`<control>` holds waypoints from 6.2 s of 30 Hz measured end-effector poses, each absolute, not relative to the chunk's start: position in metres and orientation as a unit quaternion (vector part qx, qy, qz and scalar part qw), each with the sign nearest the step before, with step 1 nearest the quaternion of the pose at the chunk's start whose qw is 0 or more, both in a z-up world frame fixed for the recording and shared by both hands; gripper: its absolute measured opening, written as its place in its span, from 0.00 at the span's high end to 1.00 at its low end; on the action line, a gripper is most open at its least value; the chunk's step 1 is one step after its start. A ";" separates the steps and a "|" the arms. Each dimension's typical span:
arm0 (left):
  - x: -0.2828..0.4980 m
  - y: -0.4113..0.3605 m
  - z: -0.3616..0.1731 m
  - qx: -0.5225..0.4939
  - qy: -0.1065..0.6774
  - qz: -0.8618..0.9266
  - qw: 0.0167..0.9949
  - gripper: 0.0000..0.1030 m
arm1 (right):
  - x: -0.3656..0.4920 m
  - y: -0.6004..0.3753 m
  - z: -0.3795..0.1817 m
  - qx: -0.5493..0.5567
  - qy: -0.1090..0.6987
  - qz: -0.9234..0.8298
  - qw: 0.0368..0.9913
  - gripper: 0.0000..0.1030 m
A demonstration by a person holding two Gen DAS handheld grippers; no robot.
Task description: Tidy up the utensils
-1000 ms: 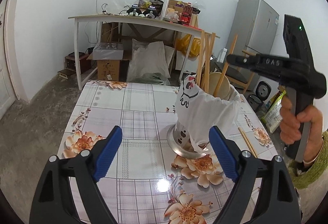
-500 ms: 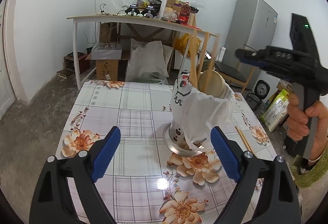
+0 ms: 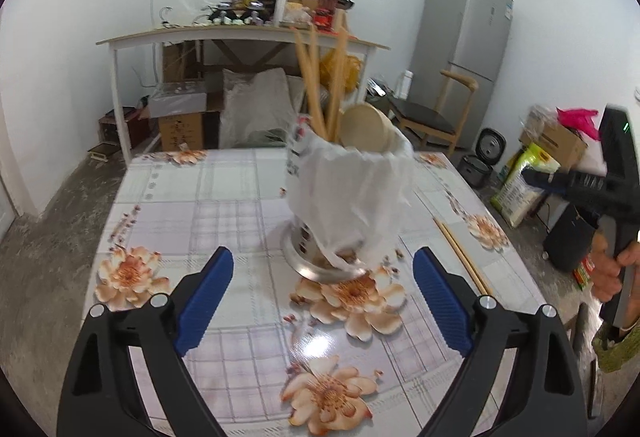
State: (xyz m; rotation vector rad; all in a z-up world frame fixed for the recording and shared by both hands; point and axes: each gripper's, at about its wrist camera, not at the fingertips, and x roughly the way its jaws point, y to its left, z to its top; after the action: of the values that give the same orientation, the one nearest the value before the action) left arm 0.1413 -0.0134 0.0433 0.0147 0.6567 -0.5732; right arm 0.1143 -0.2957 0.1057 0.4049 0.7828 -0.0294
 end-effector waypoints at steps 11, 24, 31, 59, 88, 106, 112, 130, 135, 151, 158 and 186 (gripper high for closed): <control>0.125 -0.059 0.001 0.042 0.375 -0.320 0.869 0.13 | 0.083 -0.301 0.022 0.216 0.466 -0.043 0.857 0.74; 0.124 -0.077 -0.014 0.055 0.396 -0.322 0.858 0.13 | 0.109 -0.297 -0.016 0.174 0.501 -0.048 0.846 0.94; 0.126 -0.097 -0.016 0.061 0.396 -0.340 0.851 0.13 | 0.100 -0.306 -0.018 0.169 0.497 -0.072 0.848 0.95; 0.183 -0.314 -0.077 0.201 0.432 -0.374 0.796 0.68 | 0.063 -0.342 -0.023 0.278 0.460 -0.086 0.839 0.95; 0.123 -0.101 -0.069 0.108 0.472 -0.251 0.838 0.94 | 0.049 -0.250 -0.019 0.262 0.502 0.010 0.824 0.96; 0.136 -0.041 -0.067 0.069 0.493 -0.182 0.848 0.91 | 0.065 -0.216 -0.018 0.225 0.509 0.032 0.830 0.96; 0.138 -0.034 -0.050 0.050 0.492 -0.214 0.842 0.65 | 0.064 -0.219 -0.017 0.226 0.511 0.039 0.828 0.96; 0.180 -0.062 -0.065 0.145 0.495 -0.236 0.824 0.63 | 0.063 -0.220 -0.017 0.226 0.512 0.044 0.828 0.96; 0.188 -0.067 -0.071 0.154 0.484 -0.230 0.830 0.69 | 0.063 -0.219 -0.017 0.221 0.514 0.043 0.828 0.96; 0.185 -0.074 -0.070 0.151 0.469 -0.201 0.847 0.94 | 0.107 -0.220 -0.001 0.169 0.513 0.031 0.841 0.74; 0.181 -0.072 -0.071 0.149 0.465 -0.198 0.850 0.94 | 0.138 -0.198 -0.010 0.096 0.525 0.019 0.846 0.74; 0.177 -0.072 -0.070 0.156 0.460 -0.196 0.852 0.94 | 0.147 -0.206 0.024 0.140 0.493 0.022 0.858 0.96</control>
State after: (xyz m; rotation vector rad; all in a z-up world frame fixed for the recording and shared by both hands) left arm 0.1769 -0.0718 -0.0704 0.3281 0.9689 -0.4128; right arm 0.1473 -0.2056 0.0244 0.2950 1.0359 0.0455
